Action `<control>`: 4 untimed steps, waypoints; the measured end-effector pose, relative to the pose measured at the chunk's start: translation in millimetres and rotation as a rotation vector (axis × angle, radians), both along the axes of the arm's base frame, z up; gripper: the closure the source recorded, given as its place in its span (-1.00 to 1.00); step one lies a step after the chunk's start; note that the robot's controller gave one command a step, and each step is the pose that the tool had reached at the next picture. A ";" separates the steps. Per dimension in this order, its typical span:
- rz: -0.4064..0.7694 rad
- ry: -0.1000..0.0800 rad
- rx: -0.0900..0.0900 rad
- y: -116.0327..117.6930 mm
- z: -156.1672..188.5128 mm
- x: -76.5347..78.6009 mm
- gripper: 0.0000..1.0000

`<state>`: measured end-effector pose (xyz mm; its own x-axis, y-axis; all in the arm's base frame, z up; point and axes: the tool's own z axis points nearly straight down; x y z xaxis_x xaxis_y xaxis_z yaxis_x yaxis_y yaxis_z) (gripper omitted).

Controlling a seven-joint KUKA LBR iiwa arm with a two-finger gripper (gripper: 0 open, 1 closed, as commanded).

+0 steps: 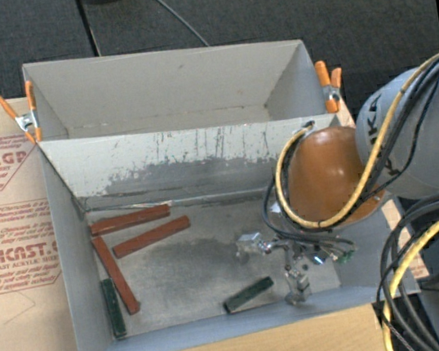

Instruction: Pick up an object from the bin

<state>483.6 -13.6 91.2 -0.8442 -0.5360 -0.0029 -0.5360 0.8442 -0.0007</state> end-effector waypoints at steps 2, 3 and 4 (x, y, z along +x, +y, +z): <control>0.041 0.003 0.000 44.6 -21.6 -0.8 1.00; 0.042 0.003 0.000 44.7 -21.6 -0.8 1.00; 0.044 0.012 -0.001 46.4 -15.6 -1.7 1.00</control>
Offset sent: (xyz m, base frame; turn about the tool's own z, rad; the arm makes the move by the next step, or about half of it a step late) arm -0.0007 0.0435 -0.0212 -0.0411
